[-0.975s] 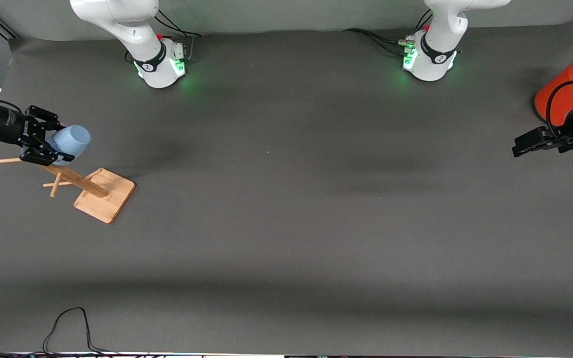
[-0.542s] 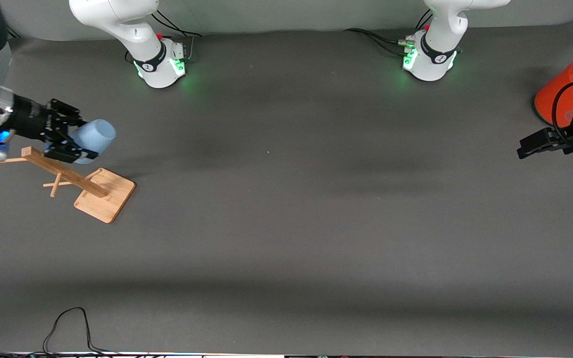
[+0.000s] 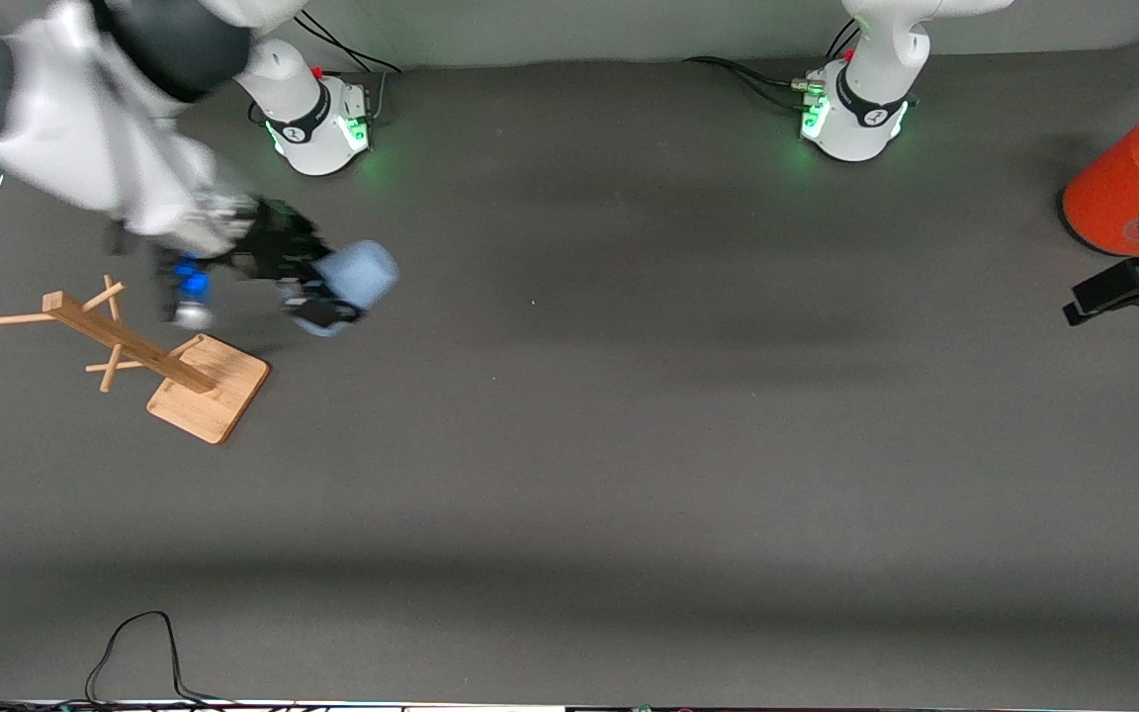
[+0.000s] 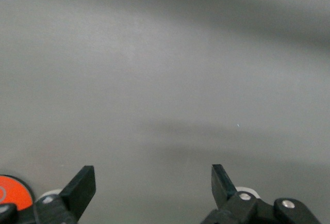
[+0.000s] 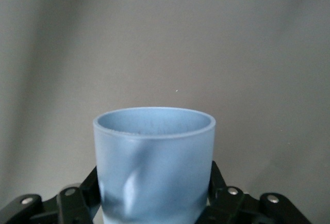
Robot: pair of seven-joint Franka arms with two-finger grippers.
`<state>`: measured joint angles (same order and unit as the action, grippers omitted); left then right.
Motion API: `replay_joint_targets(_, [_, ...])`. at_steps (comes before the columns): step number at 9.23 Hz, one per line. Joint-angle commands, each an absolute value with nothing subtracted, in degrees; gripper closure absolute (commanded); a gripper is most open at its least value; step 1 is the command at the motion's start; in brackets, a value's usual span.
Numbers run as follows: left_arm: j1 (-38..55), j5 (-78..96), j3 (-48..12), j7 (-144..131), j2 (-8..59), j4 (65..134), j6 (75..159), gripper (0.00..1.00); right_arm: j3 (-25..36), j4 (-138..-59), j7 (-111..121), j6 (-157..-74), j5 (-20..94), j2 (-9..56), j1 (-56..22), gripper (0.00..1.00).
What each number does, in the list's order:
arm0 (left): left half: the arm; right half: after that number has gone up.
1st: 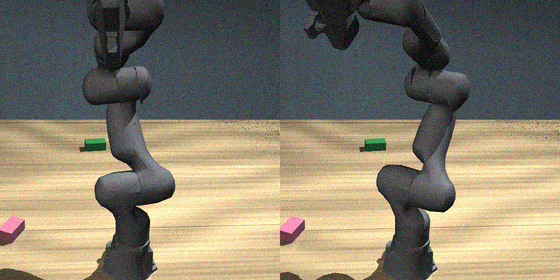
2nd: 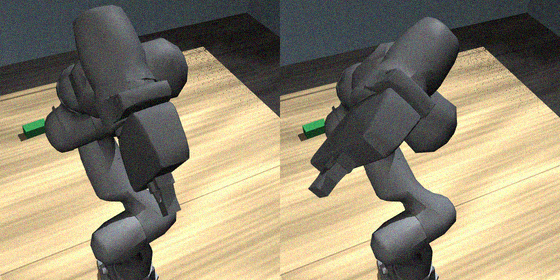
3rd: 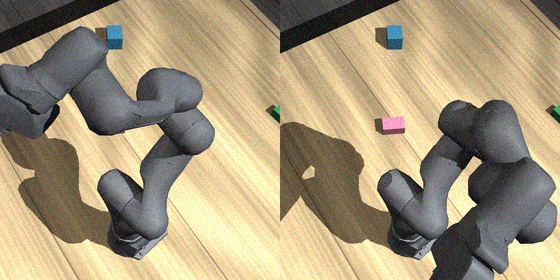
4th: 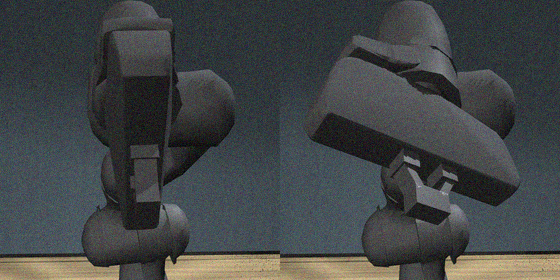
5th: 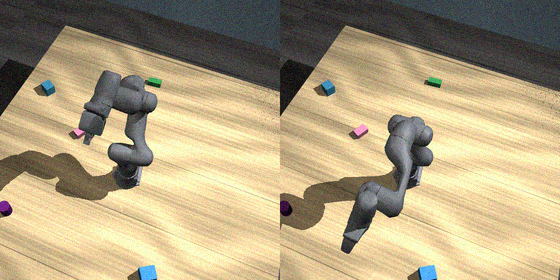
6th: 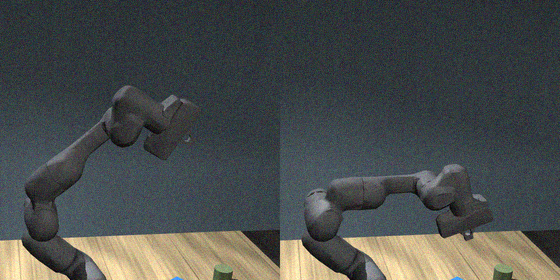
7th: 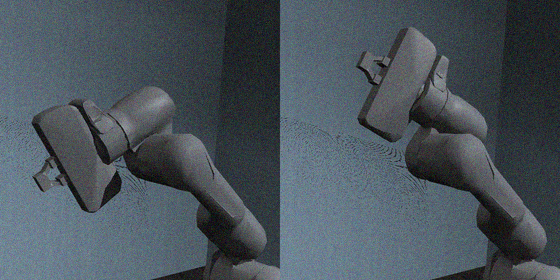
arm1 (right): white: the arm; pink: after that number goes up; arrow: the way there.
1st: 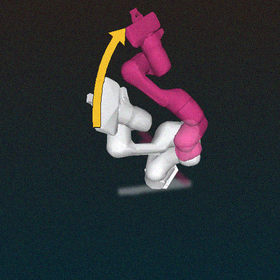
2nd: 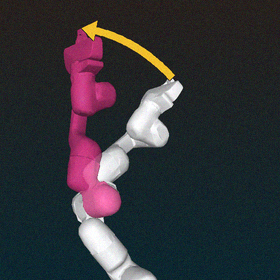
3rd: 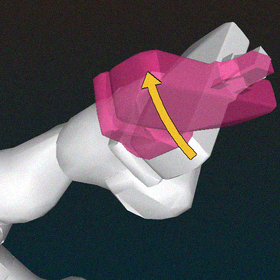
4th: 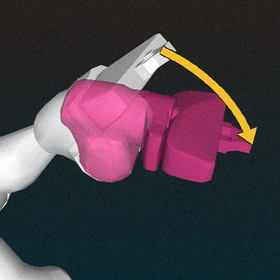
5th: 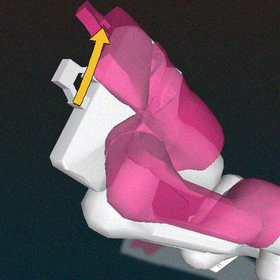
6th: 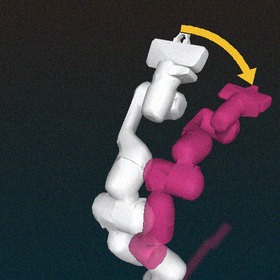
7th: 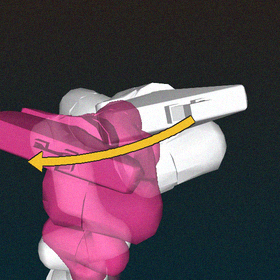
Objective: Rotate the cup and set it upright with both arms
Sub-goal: 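Carry the blue cup to the table middle with the right gripper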
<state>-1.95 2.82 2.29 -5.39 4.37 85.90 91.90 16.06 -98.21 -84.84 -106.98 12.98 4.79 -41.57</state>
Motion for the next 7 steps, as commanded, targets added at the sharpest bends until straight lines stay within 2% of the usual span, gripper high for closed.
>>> replay_joint_targets(1, [-2.5,3.1,2.1,-5.3,3.8,84.7,92.2,0.00,17.0,-85.8,-91.6,-105.9,7.7,16.6,-48.5,0.36])
replay_joint_targets(3, [-2.5,2.9,2.1,-5.2,4.0,83.7,92.8,0.00,17.0,-82.0,-98.6,-110.0,8.3,23.3,-52.0,0.37])
replay_joint_targets(4, [-2.5,2.9,2.0,-5.3,4.3,83.0,92.8,0.00,16.9,-81.2,-105.5,-113.9,8.4,26.5,-52.6,0.38])
replay_joint_targets(7, [-1.5,2.5,1.7,-6.0,5.8,83.5,93.3,0.00,15.4,-80.8,-116.9,-118.2,12.9,35.1,-55.2,0.38])
